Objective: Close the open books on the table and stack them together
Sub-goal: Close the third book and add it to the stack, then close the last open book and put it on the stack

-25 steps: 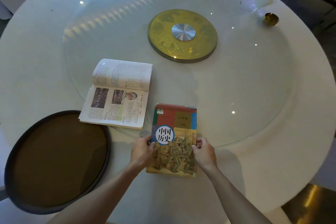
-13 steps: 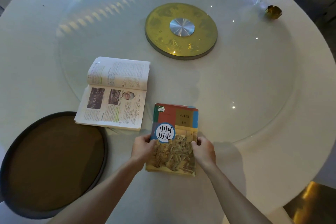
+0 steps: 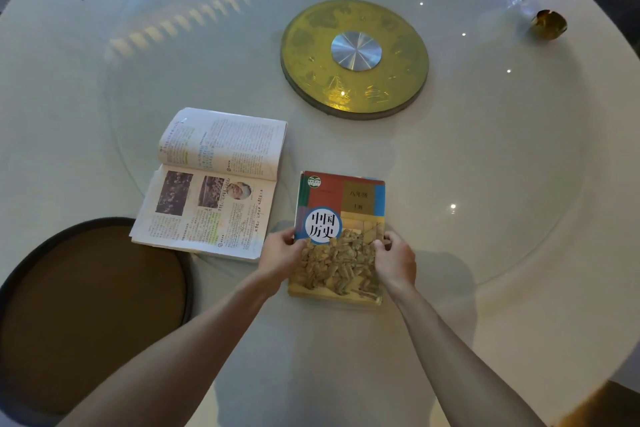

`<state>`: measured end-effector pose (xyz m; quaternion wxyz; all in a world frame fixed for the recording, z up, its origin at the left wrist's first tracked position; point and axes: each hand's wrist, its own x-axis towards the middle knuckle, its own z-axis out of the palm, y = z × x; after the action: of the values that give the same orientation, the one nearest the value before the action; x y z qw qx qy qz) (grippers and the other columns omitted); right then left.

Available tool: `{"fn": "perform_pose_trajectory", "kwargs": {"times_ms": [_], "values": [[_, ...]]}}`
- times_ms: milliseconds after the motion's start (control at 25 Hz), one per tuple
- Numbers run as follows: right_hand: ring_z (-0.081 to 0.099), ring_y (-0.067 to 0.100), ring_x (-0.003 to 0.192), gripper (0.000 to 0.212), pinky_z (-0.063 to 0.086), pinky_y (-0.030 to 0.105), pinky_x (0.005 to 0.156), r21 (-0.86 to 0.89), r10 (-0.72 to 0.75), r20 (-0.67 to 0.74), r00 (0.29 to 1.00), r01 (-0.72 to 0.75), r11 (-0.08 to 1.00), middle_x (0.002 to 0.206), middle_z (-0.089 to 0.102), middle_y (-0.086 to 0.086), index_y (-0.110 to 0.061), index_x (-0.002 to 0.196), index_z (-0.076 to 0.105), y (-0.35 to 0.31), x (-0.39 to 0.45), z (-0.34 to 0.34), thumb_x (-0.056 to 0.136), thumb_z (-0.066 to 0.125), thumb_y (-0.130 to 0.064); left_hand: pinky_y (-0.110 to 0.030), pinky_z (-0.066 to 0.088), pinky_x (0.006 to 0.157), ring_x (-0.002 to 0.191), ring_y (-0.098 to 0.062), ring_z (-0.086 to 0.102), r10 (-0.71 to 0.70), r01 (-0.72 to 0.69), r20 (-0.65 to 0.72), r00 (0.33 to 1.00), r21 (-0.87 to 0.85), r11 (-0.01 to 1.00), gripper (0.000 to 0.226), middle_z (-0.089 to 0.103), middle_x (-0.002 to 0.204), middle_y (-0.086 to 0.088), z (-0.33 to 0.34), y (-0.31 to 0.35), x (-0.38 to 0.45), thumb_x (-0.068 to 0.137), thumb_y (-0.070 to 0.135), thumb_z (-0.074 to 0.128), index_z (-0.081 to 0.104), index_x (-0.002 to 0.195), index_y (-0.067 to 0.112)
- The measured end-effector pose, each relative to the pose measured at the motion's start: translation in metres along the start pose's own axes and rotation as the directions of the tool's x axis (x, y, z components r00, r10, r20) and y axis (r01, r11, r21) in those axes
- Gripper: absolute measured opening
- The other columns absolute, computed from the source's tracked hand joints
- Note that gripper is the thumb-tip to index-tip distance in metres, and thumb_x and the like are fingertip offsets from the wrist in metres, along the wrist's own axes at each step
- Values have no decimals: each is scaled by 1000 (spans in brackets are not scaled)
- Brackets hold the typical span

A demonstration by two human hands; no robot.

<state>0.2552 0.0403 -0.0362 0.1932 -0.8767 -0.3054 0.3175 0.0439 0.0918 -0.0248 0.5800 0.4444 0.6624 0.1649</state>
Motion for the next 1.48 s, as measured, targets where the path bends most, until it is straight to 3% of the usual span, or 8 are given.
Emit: {"fn": "perform_pose_trajectory", "kwargs": {"times_ms": [240, 400, 520, 680, 1200, 1320, 1400, 1480], "values": [[63, 31, 110, 31, 54, 43, 95, -41, 11, 7, 1000, -10, 999, 127, 66, 13, -11, 128, 63, -15, 9, -4, 100, 57, -25, -33, 59, 74, 86, -14, 72, 43, -41, -20, 999, 99, 994, 34, 78, 91, 8, -10, 3, 14, 93, 22, 63, 72, 125, 20], [63, 23, 106, 36, 54, 41, 91, 26, -269, -96, 958, 273, 962, 121, 63, 6, -12, 131, 61, -80, 10, 7, 99, 60, -27, -32, 58, 87, 98, -18, 70, 152, -138, -194, 969, 84, 987, 33, 74, 108, -3, -66, 19, 40, 94, 22, 66, 71, 124, 11], [69, 19, 94, 28, 60, 40, 82, 250, -253, 183, 950, 204, 946, 103, 71, 1, -12, 120, 67, -137, -1, 39, 98, 63, -29, -24, 56, 76, 93, -17, 70, 169, -145, -365, 916, 92, 985, 33, 72, 103, 0, -130, 25, 61, 91, 22, 70, 69, 122, 10], [72, 29, 98, 50, 62, 51, 89, 200, -65, 481, 874, -37, 979, 121, 69, 22, 6, 129, 63, -166, -26, 90, 98, 66, -33, -33, 58, 76, 101, -25, 66, 40, 53, -502, 864, 170, 984, 50, 66, 118, -9, -207, -2, 79, 87, 30, 70, 59, 132, 11], [66, 39, 114, 33, 51, 58, 105, 185, 219, 409, 886, -315, 931, 125, 69, 26, 3, 111, 66, -156, -73, 145, 92, 66, -25, -35, 55, 65, 88, -27, 68, -36, 166, -406, 913, 288, 943, 36, 71, 105, -10, -252, -45, 69, 89, 29, 66, 66, 117, 7], [68, 40, 102, 37, 61, 49, 81, 241, 238, 410, 881, -356, 903, 125, 66, 26, 6, 120, 63, -157, -75, 143, 92, 63, -18, -23, 44, 51, 74, -15, 63, -101, 165, -347, 932, 160, 973, 33, 66, 99, -2, -260, -49, 64, 91, 24, 67, 58, 120, 11], [60, 31, 83, 31, 47, 36, 57, 262, 254, 435, 864, -392, 882, 109, 69, 22, 3, 119, 63, -157, -77, 141, 93, 60, -15, -23, 48, 50, 74, -12, 66, -142, 166, -289, 947, 58, 984, 36, 65, 96, -1, -263, -54, 57, 90, 18, 69, 53, 121, 14], [53, 27, 82, 22, 38, 35, 59, 216, 261, 448, 855, -387, 896, 102, 66, 20, 0, 110, 59, -152, -78, 140, 92, 55, -14, -23, 52, 52, 77, -13, 70, -157, 156, -232, 960, -22, 987, 43, 65, 94, 3, -264, -58, 52, 89, 12, 70, 51, 127, 14]]}}
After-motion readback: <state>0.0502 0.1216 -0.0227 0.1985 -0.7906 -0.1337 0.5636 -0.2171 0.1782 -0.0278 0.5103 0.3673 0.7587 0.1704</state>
